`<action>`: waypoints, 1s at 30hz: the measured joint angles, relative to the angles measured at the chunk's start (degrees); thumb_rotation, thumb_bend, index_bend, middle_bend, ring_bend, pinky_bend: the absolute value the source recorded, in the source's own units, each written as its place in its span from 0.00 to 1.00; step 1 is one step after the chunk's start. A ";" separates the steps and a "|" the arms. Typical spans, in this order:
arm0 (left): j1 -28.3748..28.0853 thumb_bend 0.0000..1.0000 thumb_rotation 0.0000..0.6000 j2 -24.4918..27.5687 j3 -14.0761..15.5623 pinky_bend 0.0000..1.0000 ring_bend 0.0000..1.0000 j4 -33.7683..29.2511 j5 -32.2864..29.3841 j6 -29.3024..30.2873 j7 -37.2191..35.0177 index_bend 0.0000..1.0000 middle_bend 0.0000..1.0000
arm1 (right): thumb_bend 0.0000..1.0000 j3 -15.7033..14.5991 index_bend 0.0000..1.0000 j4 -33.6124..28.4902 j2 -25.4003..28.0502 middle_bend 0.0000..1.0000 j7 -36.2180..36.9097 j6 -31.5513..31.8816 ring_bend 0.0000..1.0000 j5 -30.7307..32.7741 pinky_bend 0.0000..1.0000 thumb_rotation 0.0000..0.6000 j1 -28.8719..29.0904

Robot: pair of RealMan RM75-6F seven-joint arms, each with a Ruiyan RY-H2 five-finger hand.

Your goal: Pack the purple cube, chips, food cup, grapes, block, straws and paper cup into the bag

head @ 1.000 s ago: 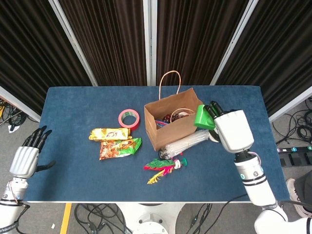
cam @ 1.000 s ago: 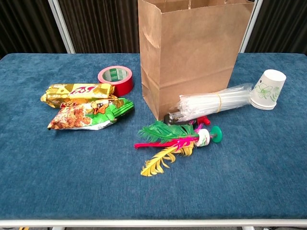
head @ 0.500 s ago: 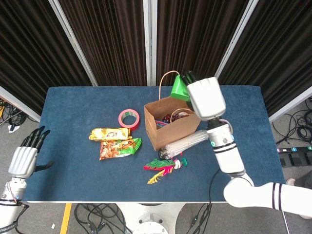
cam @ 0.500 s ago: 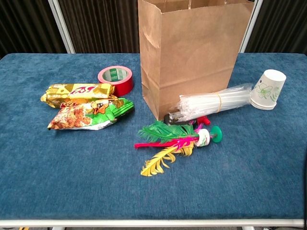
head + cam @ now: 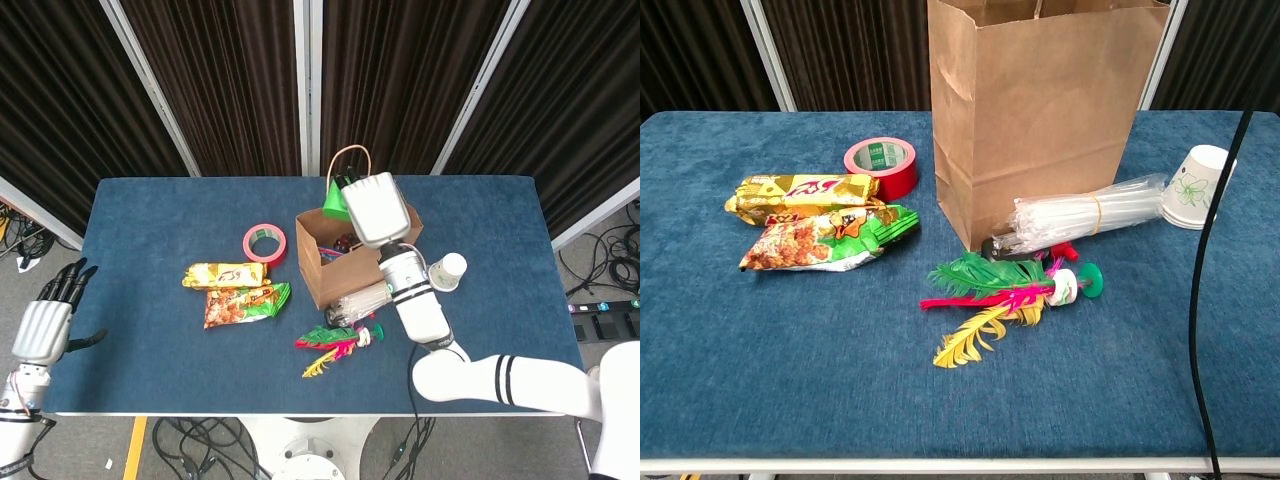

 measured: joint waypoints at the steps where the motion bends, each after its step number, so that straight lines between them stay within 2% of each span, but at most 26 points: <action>1: -0.01 0.08 1.00 -0.02 0.02 0.20 0.03 0.02 0.04 0.02 -0.02 0.11 0.09 | 0.00 -0.10 0.61 -0.09 0.16 0.60 0.15 0.04 0.84 0.00 0.87 1.00 0.00; 6: 0.08 0.08 1.00 -0.01 0.08 0.20 0.04 -0.20 0.24 0.36 0.03 0.11 0.09 | 0.00 -0.71 0.49 -1.33 1.59 0.48 0.59 -0.35 0.83 0.83 0.87 1.00 -0.13; 13: -0.12 0.08 1.00 0.12 -0.12 0.20 0.03 -0.46 0.17 0.20 0.10 0.11 0.09 | 0.00 -1.35 0.46 -2.98 3.35 0.45 1.47 0.01 0.83 0.92 0.87 1.00 -0.40; 26: -0.33 0.08 1.00 0.07 -0.08 0.20 0.03 -1.26 0.64 0.48 0.70 0.11 0.09 | 0.00 -3.88 0.29 -9.06 9.98 0.32 2.83 -1.05 0.83 1.52 0.87 1.00 -2.16; 30: -0.28 0.08 1.00 0.05 -0.03 0.20 0.04 -1.40 0.69 0.59 0.82 0.11 0.09 | 0.00 -4.76 0.18 -9.98 10.99 0.26 2.85 -1.84 0.83 3.23 0.87 1.00 -2.38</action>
